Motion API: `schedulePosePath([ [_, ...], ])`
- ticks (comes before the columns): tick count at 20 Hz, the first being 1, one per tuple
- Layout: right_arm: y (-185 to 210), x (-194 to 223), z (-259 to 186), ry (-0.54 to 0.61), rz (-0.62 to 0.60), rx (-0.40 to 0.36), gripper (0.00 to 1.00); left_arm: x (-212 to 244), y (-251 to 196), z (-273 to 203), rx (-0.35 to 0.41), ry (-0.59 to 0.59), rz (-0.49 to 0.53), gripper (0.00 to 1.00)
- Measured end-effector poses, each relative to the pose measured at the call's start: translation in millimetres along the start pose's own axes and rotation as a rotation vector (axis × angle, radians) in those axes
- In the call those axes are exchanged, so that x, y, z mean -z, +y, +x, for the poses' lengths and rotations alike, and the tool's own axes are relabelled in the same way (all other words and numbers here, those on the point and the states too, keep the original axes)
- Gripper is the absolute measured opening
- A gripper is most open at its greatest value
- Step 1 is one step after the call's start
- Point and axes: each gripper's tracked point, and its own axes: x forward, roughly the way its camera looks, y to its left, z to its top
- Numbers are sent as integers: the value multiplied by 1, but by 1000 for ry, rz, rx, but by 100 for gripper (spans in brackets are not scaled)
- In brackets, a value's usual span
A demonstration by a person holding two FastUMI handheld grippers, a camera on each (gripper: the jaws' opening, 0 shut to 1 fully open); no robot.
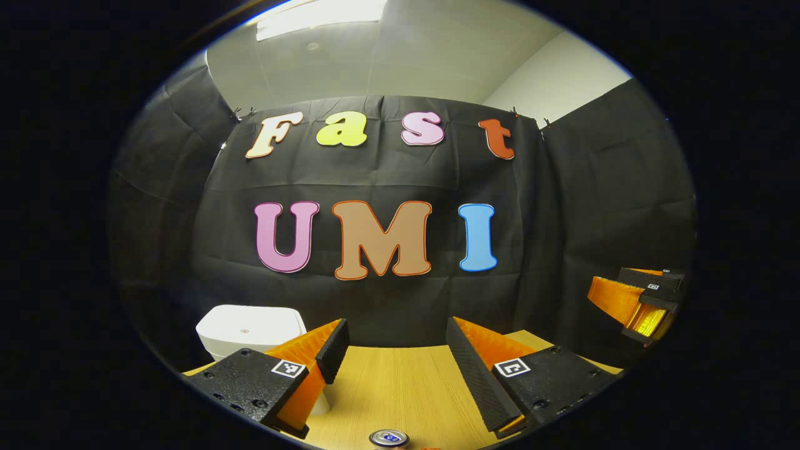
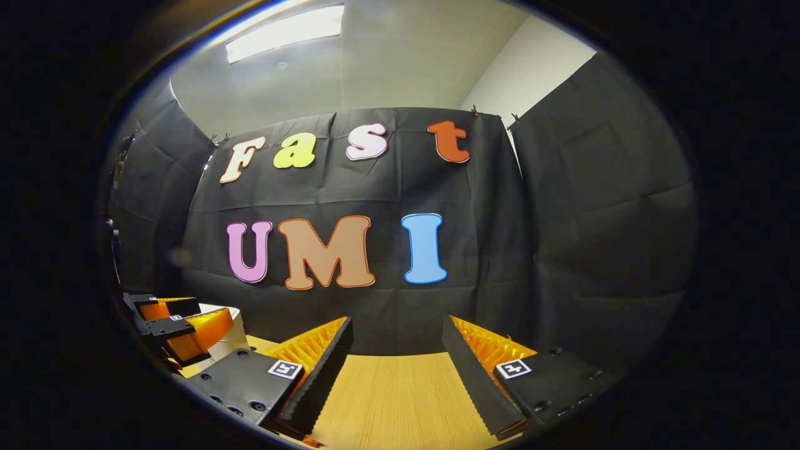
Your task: Press the lid of the desktop garbage bin to open it, pick up the crumpled paper on the desktop and throw it into the bin, then pick up the pop can on the desktop and drop it into the bin, and finally close the garbage bin lid.
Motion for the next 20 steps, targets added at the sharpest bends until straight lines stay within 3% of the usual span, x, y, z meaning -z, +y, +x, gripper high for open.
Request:
schedulePosePath([
  [14, -2, -1, -4, -1, -8, 0, 96, -3, 2, -2, -3, -6, 11, 94],
  [16, -2, -1, -6, -2, -10, -1, 96, -4, 2, -3, -2, -5, 16, 90],
  [20, -1, 0, -6, 2, -13, -4, 96, 0, 0, -5, 16, 10, 15, 70],
])
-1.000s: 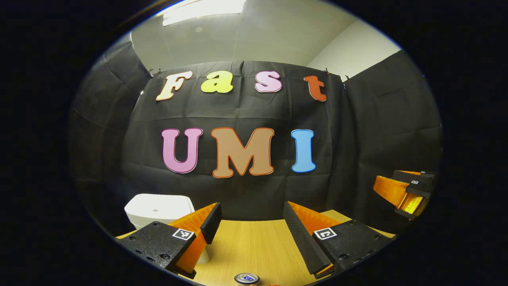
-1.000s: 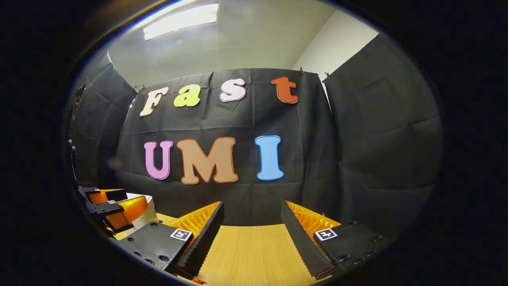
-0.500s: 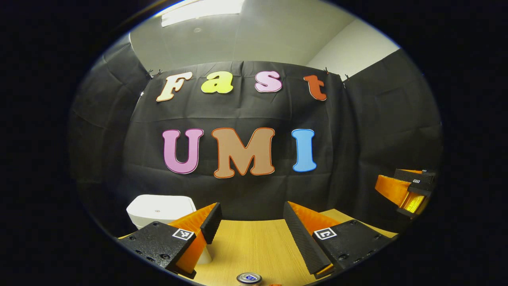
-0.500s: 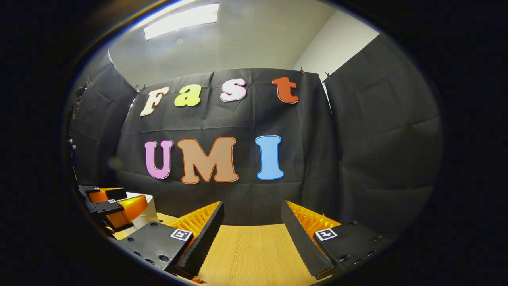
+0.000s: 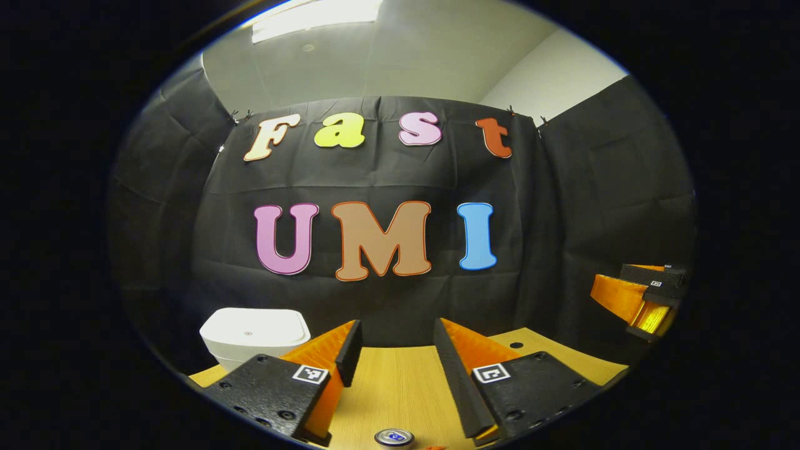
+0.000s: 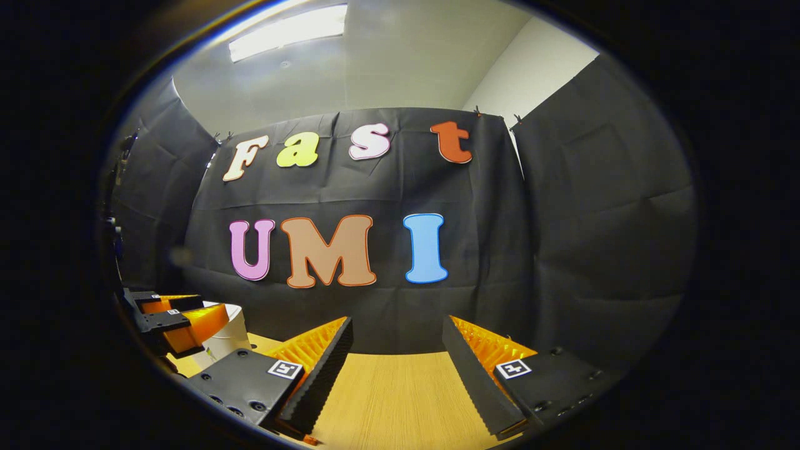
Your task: Press the lid of the desktop garbage bin to open it, pick up the crumpled paper on the desktop and throw it into the bin, then pick up the pop can on the desktop and drop it into the bin, and finally close the garbage bin lid.
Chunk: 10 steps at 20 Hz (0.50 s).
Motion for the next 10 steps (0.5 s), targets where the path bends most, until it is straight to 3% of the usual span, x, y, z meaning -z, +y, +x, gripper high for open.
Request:
schedulePosePath([
  [3, 2, 0, -2, -1, 4, -1, 96, 3, 0, 1, 15, 15, 4, 40],
  [4, 1, -2, -2, -4, 6, 1, 96, 4, 3, 2, 14, 22, 8, 35],
  [5, 1, -3, -3, -8, 5, 3, 96, 5, 4, 0, 19, 28, 9, 22],
  [8, 3, -2, -5, -11, 3, 4, 96, 7, 19, 0, -8, 48, 18, 9],
  [9, 4, -2, -5, -9, 2, 4, 96, 9, 26, 2, -18, 57, 23, 0],
  [10, 5, -1, -5, -6, 0, 2, 96, 11, 29, 3, -22, 66, 28, 0],
])
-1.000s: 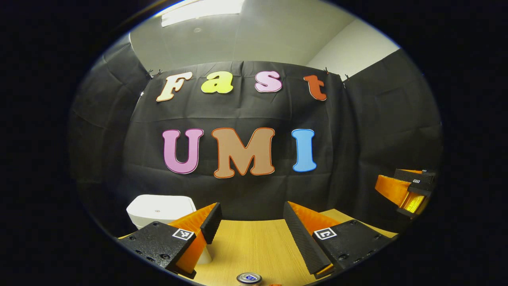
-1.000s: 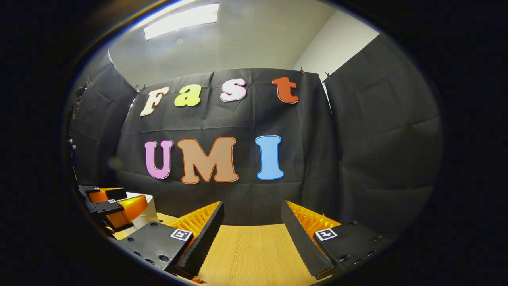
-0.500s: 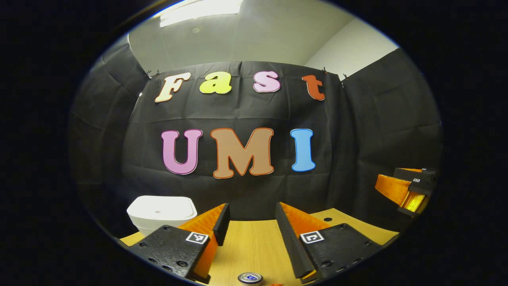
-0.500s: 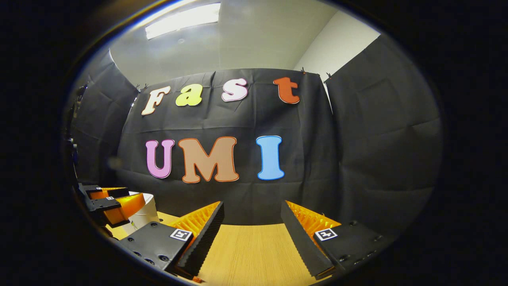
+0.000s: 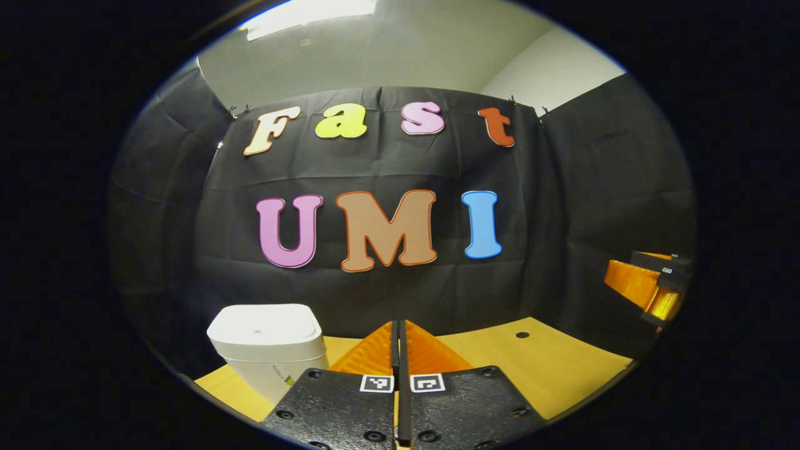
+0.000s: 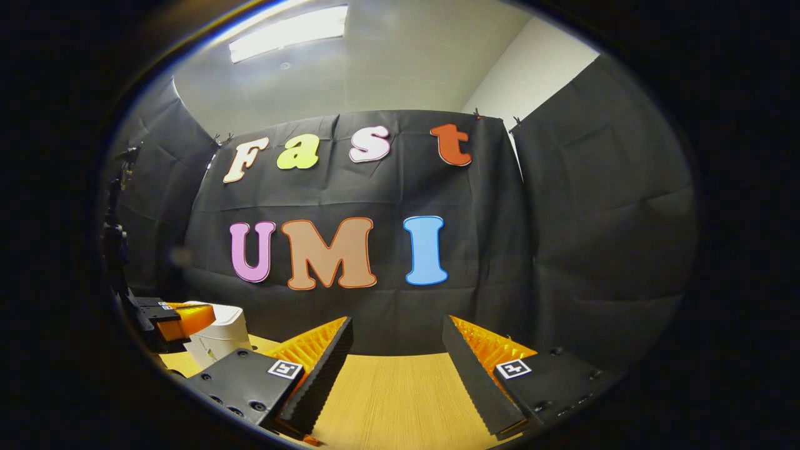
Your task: Press the lid of the desktop garbage bin to open it, pick up the crumpled paper on the desktop and throw it into the bin, then pick up the pop can on the desktop and drop it into the bin, and finally close the garbage bin lid.
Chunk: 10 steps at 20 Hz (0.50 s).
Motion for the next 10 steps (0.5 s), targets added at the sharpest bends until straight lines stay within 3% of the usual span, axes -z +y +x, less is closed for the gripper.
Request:
schedulePosePath([
  [10, 17, 15, -1, 37, -32, -14, 96, 30, 127, 37, -206, 128, -20, 0],
])
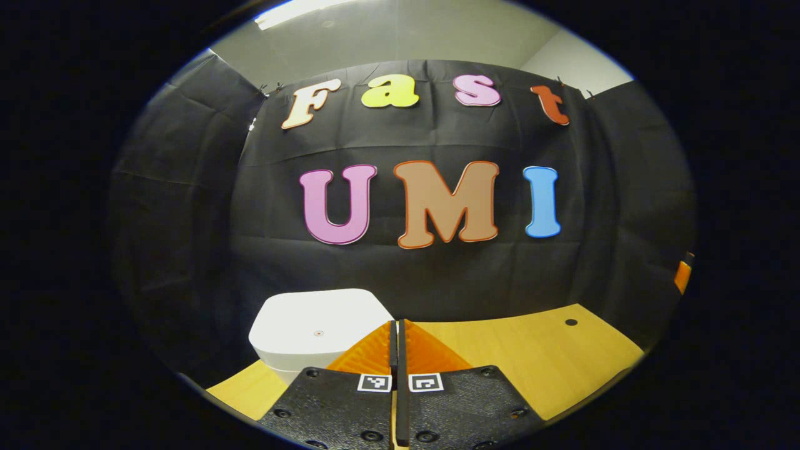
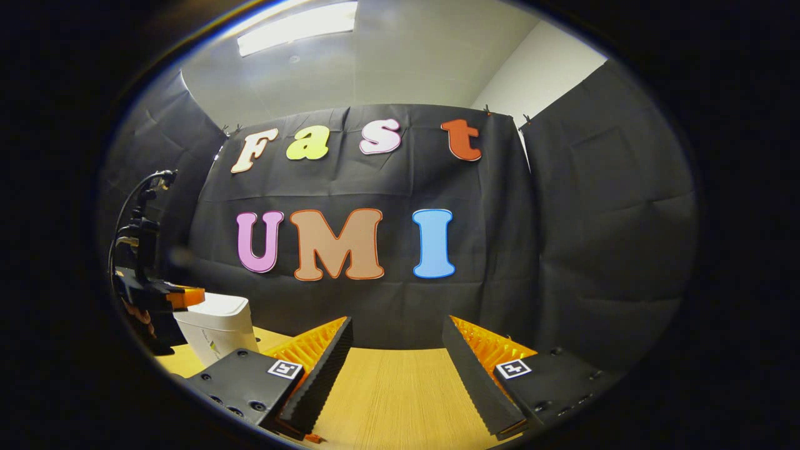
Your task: Press the lid of the desktop garbage bin to open it, pick up the crumpled paper on the desktop and throw it into the bin, then pick up the pop can on the desktop and drop it into the bin, and finally close the garbage bin lid.
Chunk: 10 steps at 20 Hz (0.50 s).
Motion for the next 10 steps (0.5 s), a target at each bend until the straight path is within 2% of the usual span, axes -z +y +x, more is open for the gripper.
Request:
schedulePosePath([
  [5, 1, 8, 6, 33, 1, 20, 96, 10, 41, 31, -70, 23, 33, 0],
  [10, 14, 21, 9, 71, -9, 16, 97, 33, 55, 57, -83, 74, 25, 0],
])
